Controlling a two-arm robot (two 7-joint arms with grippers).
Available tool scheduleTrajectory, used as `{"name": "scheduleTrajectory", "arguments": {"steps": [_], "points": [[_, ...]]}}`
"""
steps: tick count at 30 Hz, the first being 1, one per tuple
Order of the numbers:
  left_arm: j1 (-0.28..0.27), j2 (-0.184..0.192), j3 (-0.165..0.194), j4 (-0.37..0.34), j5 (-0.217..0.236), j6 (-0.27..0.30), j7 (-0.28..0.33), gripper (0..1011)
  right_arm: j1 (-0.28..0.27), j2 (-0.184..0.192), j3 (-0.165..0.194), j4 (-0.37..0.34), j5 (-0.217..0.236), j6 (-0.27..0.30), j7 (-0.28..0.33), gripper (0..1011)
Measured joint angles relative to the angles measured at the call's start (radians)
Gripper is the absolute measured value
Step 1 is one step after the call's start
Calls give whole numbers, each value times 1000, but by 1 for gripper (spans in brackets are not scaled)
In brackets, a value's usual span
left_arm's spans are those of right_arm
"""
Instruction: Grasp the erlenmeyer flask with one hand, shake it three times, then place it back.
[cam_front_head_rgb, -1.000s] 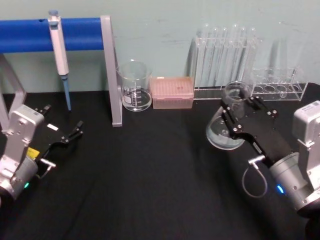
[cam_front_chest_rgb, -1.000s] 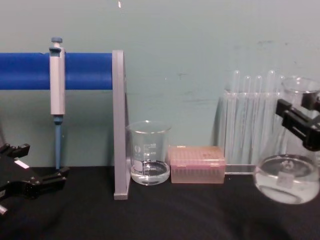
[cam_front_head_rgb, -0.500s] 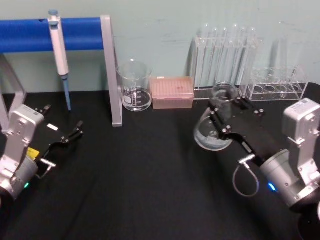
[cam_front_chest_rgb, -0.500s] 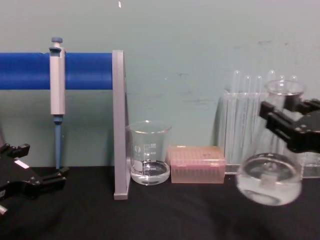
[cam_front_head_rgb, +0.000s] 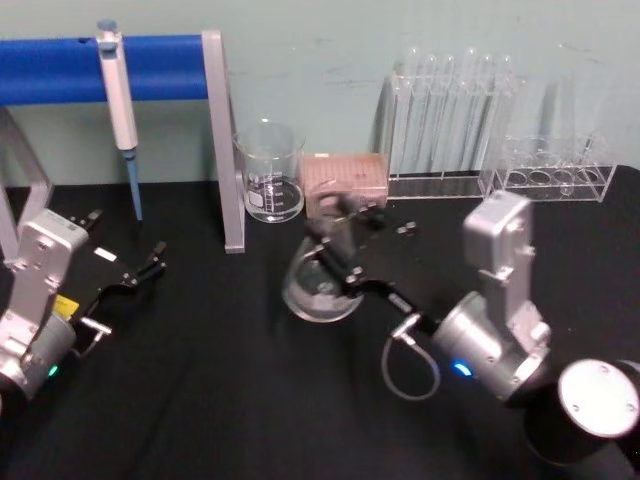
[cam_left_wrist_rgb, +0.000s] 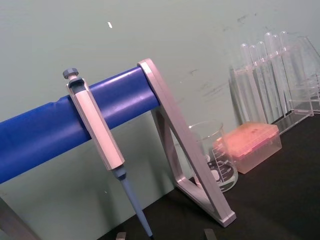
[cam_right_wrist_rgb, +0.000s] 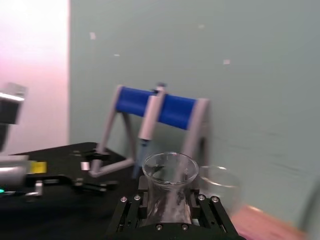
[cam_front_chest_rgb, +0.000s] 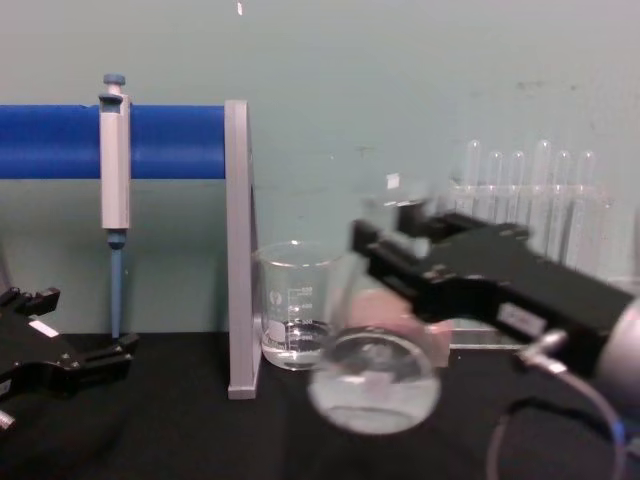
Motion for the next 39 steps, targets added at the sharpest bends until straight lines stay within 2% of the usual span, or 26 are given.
{"name": "scheduleTrajectory", "arguments": {"steps": [4,5,11,20,27,33,39], "points": [[0,0,0,0,0,0,0,1001,41,-13,-50,39,21,3,51,450],[0,0,0,0,0,0,0,1001,41,-13,-50,39,21,3,51,450],[0,0,0,0,0,0,0,1001,88,-26,-110,79,44,6,102,449],[0,0,0,0,0,0,0,1001,110,-23,-140,92,60,6,111,449],[0,0,0,0,0,0,0,1001,106,-11,-135,85,63,2,88,450],[0,0,0,0,0,0,0,1001,83,9,-101,55,52,-3,38,449],[0,0,0,0,0,0,0,1001,45,31,-47,12,30,-5,-20,449]]}}
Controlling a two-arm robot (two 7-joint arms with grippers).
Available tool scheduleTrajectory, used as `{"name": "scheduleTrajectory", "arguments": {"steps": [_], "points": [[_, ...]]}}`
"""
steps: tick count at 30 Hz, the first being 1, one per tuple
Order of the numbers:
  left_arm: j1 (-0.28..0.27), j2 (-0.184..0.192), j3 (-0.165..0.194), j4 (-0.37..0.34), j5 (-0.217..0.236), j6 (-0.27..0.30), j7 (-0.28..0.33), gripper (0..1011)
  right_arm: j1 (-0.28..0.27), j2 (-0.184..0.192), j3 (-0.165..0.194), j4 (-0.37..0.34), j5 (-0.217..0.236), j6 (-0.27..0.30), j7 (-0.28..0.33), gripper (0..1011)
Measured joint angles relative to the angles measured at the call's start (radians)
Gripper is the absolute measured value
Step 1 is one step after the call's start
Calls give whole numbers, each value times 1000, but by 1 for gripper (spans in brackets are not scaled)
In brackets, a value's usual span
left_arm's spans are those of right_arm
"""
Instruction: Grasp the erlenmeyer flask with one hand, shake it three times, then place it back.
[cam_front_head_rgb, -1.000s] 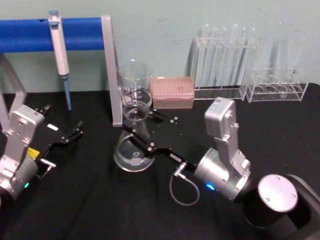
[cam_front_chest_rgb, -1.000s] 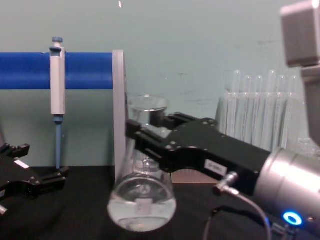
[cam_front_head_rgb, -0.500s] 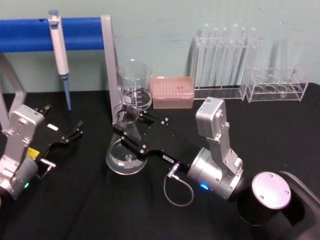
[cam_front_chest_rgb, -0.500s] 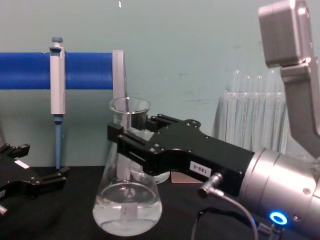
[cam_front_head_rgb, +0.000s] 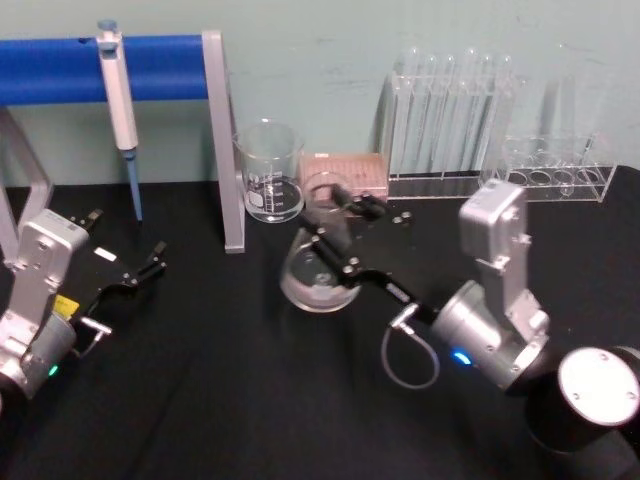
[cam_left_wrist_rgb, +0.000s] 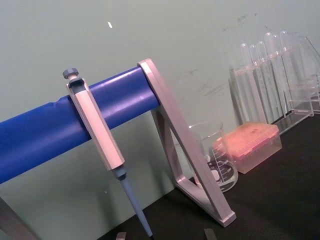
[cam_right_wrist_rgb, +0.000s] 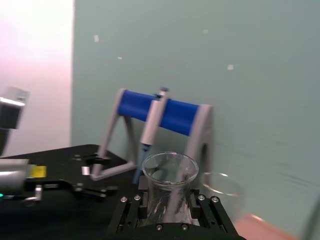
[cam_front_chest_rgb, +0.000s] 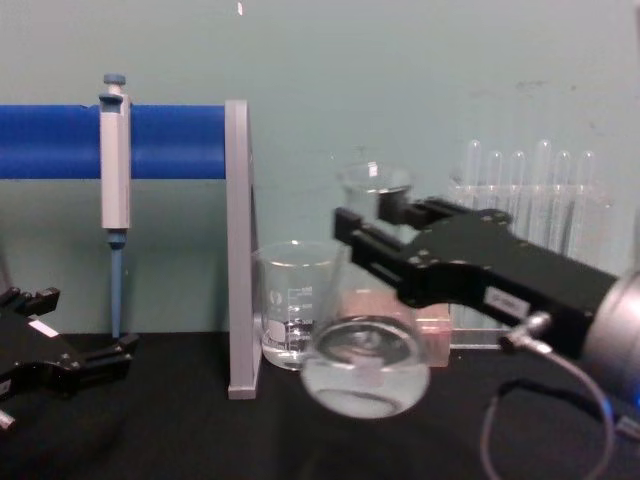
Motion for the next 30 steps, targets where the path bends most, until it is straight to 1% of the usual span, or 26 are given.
{"name": "scheduleTrajectory", "arguments": {"steps": [1,3,4,7,8,10,11,13,14,18,22,27,30], "points": [[0,0,0,0,0,0,0,1001,-5,2,6,-5,-2,0,-5,450],[0,0,0,0,0,0,0,1001,-22,10,31,-22,-11,0,-28,449],[0,0,0,0,0,0,0,1001,-36,16,48,-36,-18,1,-42,449],[0,0,0,0,0,0,0,1001,-56,23,75,-53,-27,2,-62,449],[0,0,0,0,0,0,0,1001,-69,26,91,-63,-32,3,-73,450],[0,0,0,0,0,0,0,1001,-79,28,105,-71,-37,4,-82,450],[0,0,0,0,0,0,0,1001,-90,31,120,-80,-42,4,-91,449],[0,0,0,0,0,0,0,1001,-101,32,133,-88,-46,6,-99,450],[0,0,0,0,0,0,0,1001,-110,33,146,-94,-50,6,-105,450],[0,0,0,0,0,0,0,1001,-125,31,167,-102,-58,6,-112,450],[0,0,0,0,0,0,0,1001,-132,25,180,-104,-63,7,-112,450],[0,0,0,0,0,0,0,1001,-130,16,184,-101,-65,7,-100,450],[0,0,0,0,0,0,0,1001,-118,10,180,-87,-65,7,-84,449]]}}
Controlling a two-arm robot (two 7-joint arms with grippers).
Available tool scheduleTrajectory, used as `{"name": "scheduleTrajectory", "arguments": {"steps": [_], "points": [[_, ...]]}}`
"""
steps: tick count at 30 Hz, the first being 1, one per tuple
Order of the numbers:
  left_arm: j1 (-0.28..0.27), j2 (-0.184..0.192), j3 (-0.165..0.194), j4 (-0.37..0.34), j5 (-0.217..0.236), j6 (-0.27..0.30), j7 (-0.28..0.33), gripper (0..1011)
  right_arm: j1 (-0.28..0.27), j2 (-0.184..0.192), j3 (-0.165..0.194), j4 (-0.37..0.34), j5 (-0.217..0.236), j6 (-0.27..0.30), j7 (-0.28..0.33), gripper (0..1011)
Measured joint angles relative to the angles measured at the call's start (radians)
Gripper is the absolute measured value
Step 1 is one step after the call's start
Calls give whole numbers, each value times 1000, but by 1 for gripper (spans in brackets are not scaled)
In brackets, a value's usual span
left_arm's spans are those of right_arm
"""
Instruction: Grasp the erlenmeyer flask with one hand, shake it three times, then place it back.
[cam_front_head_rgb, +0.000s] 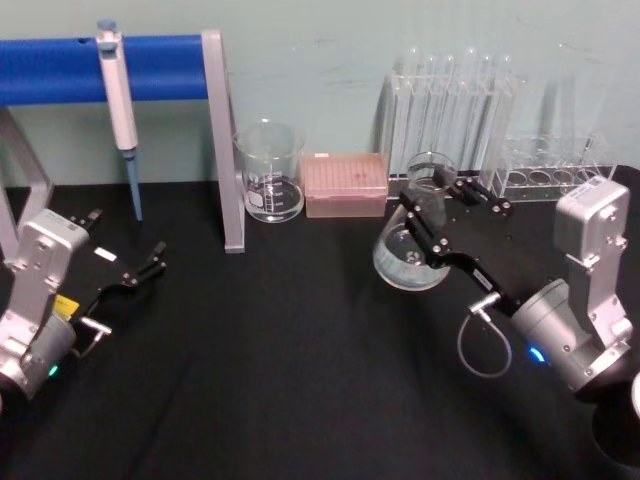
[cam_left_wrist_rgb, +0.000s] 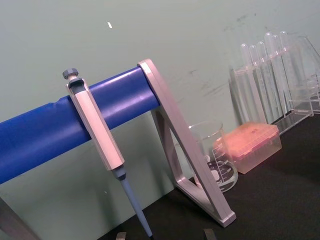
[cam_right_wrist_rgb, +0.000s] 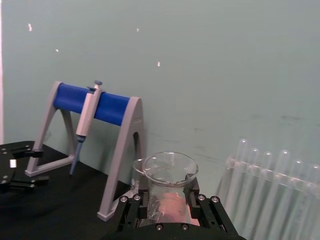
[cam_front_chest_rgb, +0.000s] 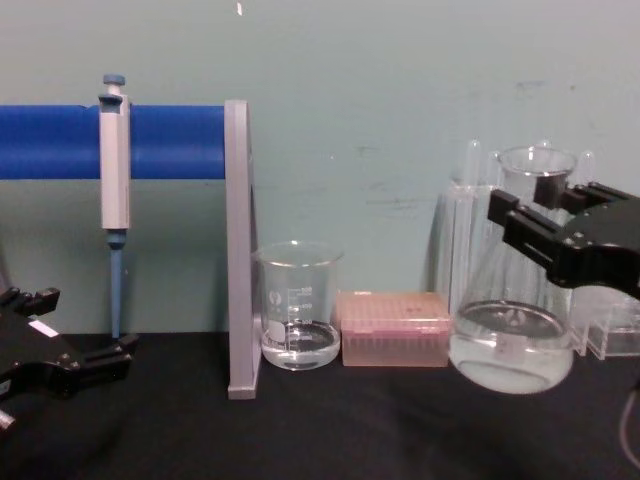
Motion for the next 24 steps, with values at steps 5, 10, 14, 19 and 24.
{"name": "scheduleTrajectory", "arguments": {"steps": [5,10,14,19,24], "points": [[0,0,0,0,0,0,0,1001,22,-8,-17,22,7,-2,27,449],[0,0,0,0,0,0,0,1001,52,-18,-47,52,21,-6,62,450],[0,0,0,0,0,0,0,1001,88,-30,-85,91,41,-13,103,449],[0,0,0,0,0,0,0,1001,125,-39,-129,128,63,-17,146,450],[0,0,0,0,0,0,0,1001,152,-45,-164,155,80,-20,175,450]]}}
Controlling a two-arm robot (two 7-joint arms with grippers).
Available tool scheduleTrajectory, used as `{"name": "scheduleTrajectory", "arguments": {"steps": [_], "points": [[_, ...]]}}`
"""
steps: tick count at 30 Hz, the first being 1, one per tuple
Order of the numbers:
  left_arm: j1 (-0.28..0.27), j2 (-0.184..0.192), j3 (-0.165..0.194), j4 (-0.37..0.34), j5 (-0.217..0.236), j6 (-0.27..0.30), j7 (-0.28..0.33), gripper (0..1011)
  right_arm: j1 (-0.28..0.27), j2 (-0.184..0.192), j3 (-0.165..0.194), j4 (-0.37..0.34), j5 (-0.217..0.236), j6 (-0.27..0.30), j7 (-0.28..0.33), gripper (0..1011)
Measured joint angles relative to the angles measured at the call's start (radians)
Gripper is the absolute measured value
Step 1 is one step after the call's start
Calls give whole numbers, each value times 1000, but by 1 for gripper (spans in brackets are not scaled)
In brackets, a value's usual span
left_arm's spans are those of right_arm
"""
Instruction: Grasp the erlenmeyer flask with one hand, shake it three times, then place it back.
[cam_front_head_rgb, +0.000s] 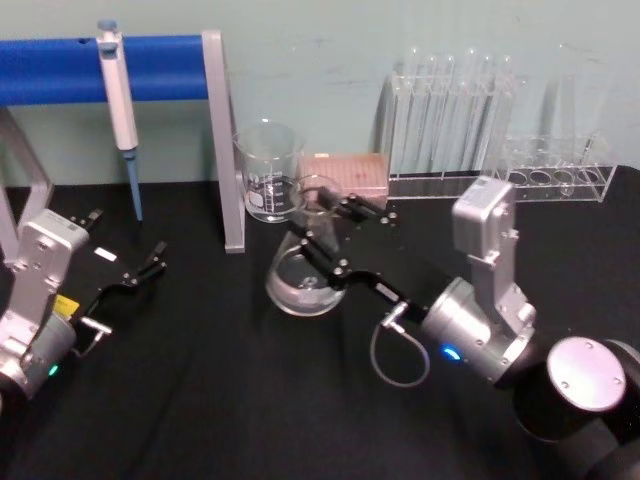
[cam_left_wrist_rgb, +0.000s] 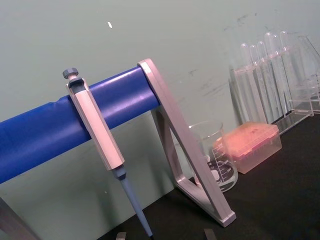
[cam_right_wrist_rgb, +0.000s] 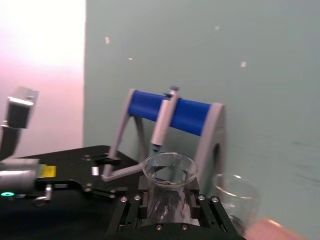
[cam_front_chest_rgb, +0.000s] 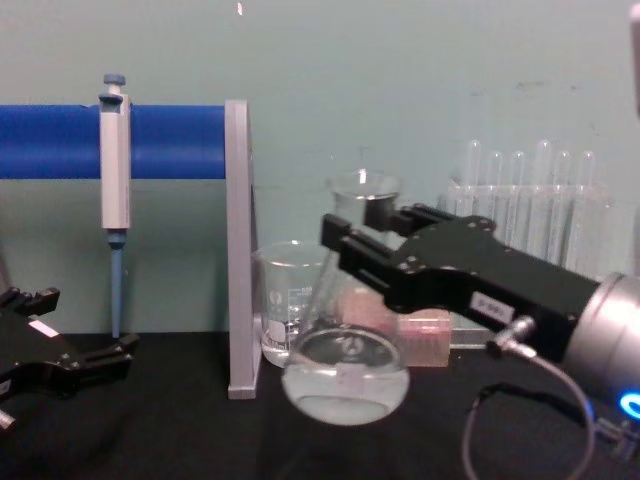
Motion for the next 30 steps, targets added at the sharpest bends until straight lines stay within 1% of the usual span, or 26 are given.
{"name": "scheduleTrajectory", "arguments": {"steps": [6,9,14,30], "points": [[0,0,0,0,0,0,0,1001,27,-4,-40,23,15,0,25,450],[0,0,0,0,0,0,0,1001,35,-3,-54,28,20,1,31,449],[0,0,0,0,0,0,0,1001,41,2,-68,32,27,3,32,450],[0,0,0,0,0,0,0,1001,55,14,-93,40,43,10,39,450]]}}
